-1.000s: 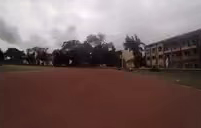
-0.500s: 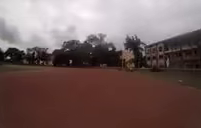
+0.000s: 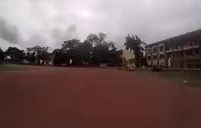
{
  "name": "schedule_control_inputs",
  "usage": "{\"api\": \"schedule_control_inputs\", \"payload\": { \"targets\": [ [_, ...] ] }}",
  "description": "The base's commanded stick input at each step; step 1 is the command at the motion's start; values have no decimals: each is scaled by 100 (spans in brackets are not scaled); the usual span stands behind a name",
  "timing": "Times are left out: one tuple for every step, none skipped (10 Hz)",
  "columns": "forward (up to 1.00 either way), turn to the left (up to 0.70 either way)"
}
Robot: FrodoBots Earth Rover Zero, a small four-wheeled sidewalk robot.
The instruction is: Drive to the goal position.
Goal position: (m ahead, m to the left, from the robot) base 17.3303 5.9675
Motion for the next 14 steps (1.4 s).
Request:
{"api": "schedule_control_inputs", "payload": {
  "targets": [
    [50, -35],
    [50, -50],
    [50, -50],
    [50, -50],
    [50, -50],
    [50, -29],
    [50, -2],
    [50, 0],
    [50, 0],
    [50, 0],
    [50, 0],
    [50, 0],
    [50, 0],
    [50, 0]
  ]
}}
